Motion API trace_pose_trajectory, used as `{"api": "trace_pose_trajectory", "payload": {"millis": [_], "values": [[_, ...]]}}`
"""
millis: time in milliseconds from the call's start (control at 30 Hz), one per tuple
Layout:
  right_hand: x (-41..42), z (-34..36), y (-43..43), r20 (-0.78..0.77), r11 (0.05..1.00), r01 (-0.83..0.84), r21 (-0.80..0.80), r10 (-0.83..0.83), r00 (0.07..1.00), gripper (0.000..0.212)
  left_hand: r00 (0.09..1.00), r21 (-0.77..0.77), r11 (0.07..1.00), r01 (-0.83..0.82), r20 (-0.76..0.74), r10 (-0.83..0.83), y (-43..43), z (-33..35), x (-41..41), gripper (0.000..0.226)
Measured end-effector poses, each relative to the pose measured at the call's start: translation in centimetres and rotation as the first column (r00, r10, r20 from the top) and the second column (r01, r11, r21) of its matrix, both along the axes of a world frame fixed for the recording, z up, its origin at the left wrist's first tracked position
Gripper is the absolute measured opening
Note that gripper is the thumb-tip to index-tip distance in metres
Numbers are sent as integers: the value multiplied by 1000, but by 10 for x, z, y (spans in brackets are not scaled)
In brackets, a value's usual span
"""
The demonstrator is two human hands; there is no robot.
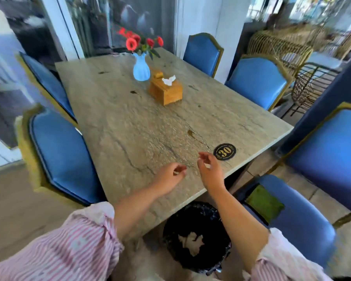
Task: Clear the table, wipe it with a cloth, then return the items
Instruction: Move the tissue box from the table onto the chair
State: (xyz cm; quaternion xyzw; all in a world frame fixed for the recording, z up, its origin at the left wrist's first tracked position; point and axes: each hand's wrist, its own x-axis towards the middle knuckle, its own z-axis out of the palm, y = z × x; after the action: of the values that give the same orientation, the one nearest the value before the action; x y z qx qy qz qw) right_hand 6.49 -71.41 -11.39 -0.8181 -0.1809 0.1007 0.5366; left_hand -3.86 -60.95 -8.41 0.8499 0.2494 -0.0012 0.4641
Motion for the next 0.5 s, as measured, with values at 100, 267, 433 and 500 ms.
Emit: {"api": "trace_pose_trajectory", "payload": {"millis": [100,267,433,500], "values": [[-15,12,47,-29,999,-26,37,27,999,30,1000,110,994,-2,18,0,54,15,-6,35],[-40,33,146,42,997,-10,77,6,999,31,1000,289,957,13,12,-17,158,49,-26,40],[-68,47,247,40,993,37,109,-41,998,32,997,376,923,78,-12,-79,262,79,-50,41],[-79,53,284,25,994,46,104,-49,998,32,996,375,923,86,-10,-89,299,86,-59,43]]}}
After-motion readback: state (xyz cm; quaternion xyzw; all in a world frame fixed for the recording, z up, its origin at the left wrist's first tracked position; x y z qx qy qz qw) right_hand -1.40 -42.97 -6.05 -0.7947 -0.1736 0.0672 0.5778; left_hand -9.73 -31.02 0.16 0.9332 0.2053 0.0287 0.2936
